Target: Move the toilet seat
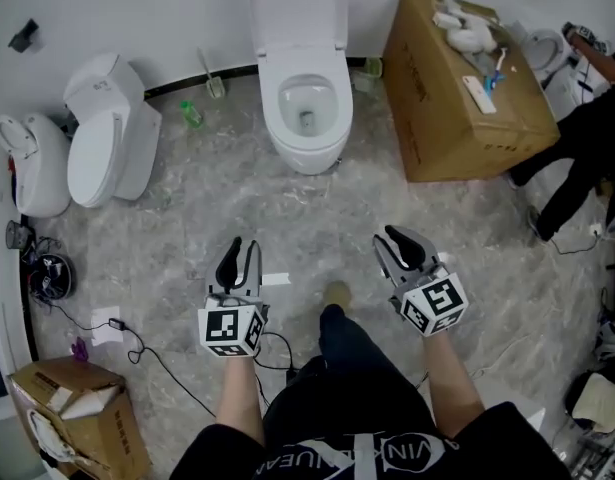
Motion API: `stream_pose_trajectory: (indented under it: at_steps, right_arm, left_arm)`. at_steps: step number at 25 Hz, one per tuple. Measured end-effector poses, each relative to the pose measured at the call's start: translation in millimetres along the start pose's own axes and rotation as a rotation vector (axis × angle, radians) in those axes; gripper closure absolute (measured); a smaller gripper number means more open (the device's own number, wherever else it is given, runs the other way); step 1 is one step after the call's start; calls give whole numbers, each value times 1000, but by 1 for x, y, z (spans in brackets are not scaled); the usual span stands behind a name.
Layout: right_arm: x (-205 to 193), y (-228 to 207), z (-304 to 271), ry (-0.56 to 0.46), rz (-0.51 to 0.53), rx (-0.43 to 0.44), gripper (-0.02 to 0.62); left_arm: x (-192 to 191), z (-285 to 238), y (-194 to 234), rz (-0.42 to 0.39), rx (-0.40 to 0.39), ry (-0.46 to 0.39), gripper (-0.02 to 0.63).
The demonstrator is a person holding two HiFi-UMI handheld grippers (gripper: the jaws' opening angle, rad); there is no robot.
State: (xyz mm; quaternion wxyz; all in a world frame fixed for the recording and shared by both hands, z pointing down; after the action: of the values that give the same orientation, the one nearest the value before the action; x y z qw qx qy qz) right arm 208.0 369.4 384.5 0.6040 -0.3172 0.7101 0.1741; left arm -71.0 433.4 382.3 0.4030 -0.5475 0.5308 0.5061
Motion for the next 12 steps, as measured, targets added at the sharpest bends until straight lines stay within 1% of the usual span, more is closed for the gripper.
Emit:
stream_pose_trajectory:
  at_steps: [5, 8, 12]
  right_arm:
    - [-2, -34, -43, 27, -17, 23, 480]
    - [-12, -49, -64, 54, -30, 40, 480]
    - [-29, -64, -93, 101, -58, 55, 480]
  left_arm:
    - [-6, -50, 14, 17, 23, 9, 500]
    - [-14, -78, 22, 21, 28, 18, 494]
    - [-28, -111, 33, 35, 16, 57, 491]
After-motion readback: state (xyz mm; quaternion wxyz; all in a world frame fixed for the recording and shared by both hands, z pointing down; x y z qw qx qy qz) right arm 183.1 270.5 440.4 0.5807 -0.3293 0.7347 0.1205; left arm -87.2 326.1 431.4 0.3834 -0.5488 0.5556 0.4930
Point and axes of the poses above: the fingertips, and each gripper's own axes: z backward along the fingers, y to its left, x out of its top, the point moved 5 cm from there along z, backward along the fingers, and after that the axes turned 5 degrees about -y, right-handed, at the moved point
